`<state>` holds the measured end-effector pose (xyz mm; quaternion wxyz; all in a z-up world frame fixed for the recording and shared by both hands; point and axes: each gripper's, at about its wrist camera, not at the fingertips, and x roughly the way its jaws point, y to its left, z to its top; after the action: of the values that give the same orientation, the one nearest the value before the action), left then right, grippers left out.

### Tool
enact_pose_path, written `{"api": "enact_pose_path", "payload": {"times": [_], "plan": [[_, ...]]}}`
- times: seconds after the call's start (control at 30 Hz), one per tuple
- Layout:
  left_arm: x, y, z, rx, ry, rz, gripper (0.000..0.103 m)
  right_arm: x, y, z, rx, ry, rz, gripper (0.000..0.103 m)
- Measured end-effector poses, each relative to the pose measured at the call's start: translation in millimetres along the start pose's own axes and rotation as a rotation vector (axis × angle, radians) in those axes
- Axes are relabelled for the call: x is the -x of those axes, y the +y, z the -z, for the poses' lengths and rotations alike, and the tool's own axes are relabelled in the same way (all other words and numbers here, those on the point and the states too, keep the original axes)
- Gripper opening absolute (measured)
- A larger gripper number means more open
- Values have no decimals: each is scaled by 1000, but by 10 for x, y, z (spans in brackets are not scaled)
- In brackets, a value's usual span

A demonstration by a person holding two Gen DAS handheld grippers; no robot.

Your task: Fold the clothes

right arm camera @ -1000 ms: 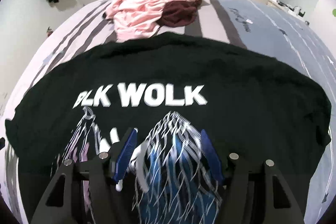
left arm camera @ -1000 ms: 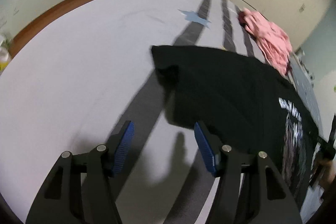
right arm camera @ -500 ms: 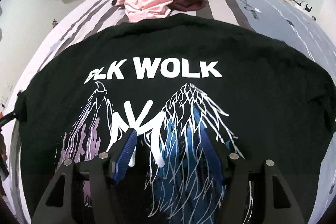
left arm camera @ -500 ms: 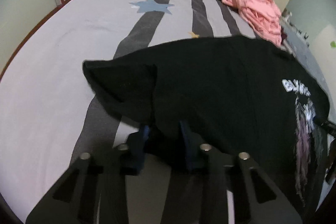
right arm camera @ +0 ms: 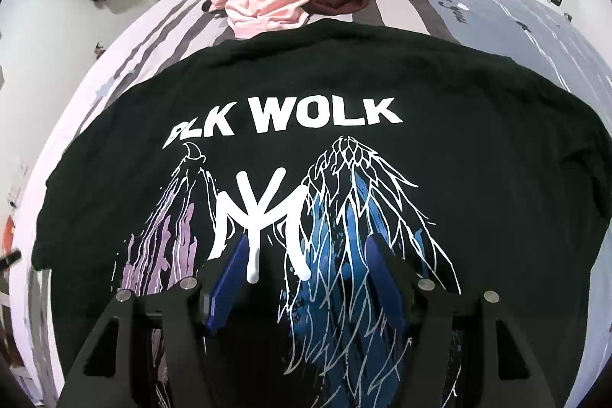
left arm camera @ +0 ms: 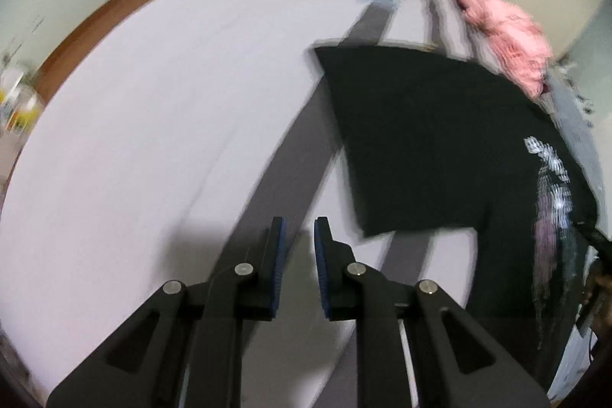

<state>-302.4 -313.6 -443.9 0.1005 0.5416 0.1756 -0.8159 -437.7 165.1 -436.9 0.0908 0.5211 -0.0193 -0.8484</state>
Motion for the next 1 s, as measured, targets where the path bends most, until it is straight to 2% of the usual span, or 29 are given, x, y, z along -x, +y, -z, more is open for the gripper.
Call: {"api": "enact_pose_path", "payload": {"times": [0.07, 0.2, 0.43, 0.57, 0.63, 0.67, 0.7, 0.73, 0.87, 0.93, 1.0], "plan": [[-11, 46, 31, 25, -2, 18, 13, 14, -13, 7, 1, -1, -1, 60], [-13, -132, -87, -3, -75, 38, 19, 44, -16, 21, 15, -7, -2, 60], [-256, -854, -615, -195, -174, 92, 23, 14, 4, 84, 37, 0, 5, 60], [-405, -1129, -946, -291, -192, 95, 25, -28, -3, 142, 41, 6, 20, 60], [-581, -1210, -1071, -313, -172, 64, 26, -51, -21, 172, 39, 9, 26, 60], [-684, -1213, -1128, -314, -158, 29, 26, -62, -28, 184, 39, 10, 29, 60], [-774, -1147, -1168, -296, -151, -46, 26, -73, -36, 197, 39, 11, 32, 60], [-848, -1073, -1211, -272, -146, -107, 26, -74, -49, 194, 40, 9, 36, 60], [-873, -700, -1422, -122, -152, -236, 26, -61, -155, 151, 25, 1, 51, 60], [-787, -669, -1481, -103, -174, -208, 26, -23, -285, 100, -2, -11, 59, 60], [-668, -801, -1491, -154, -205, -146, 26, 29, -422, 59, -24, -26, 73, 60]]}}
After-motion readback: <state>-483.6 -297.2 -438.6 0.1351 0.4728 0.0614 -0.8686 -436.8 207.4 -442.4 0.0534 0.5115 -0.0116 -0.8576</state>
